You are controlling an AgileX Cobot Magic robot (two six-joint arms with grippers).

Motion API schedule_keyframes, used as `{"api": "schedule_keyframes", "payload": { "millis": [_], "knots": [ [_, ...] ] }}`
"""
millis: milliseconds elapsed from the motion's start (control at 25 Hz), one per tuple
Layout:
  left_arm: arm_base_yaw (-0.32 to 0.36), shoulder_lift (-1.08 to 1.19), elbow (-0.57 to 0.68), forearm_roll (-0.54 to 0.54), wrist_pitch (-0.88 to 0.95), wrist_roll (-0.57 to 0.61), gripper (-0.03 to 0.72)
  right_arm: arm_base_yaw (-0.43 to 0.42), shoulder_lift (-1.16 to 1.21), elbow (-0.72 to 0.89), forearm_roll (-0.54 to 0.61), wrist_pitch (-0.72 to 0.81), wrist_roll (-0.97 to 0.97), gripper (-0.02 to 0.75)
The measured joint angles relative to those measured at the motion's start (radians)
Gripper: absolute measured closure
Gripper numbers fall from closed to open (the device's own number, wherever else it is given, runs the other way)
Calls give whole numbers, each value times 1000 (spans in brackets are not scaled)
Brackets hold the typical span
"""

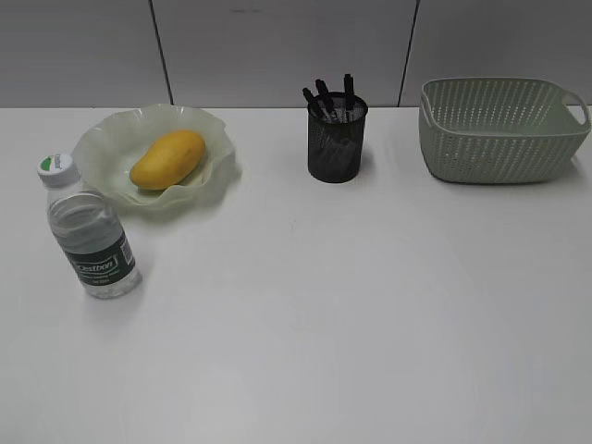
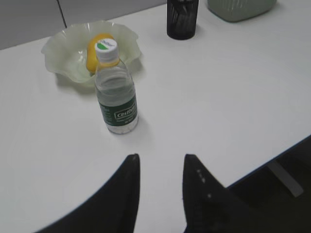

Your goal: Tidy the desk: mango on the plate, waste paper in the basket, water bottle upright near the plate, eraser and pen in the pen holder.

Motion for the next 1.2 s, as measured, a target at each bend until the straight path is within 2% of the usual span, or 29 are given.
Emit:
{"api": "schedule_keyframes", "payload": {
  "millis": [360, 440, 800, 920, 1200],
  "knots": [
    [0, -41, 1, 0, 1, 0, 462, 0, 0, 0, 2, 0, 0, 302],
    [17, -41, 1, 0, 1, 0, 462, -12, 0, 0, 3, 0, 0, 302],
    [362, -41, 1, 0, 1, 0, 462, -176, 0, 0, 4, 0, 0, 302],
    [406, -41, 1, 0, 1, 0, 462, -208, 0, 0, 4, 0, 0, 302],
    [410, -41, 1, 0, 1, 0, 462, -219, 0, 0, 4, -1, 0, 302]
  ]
}}
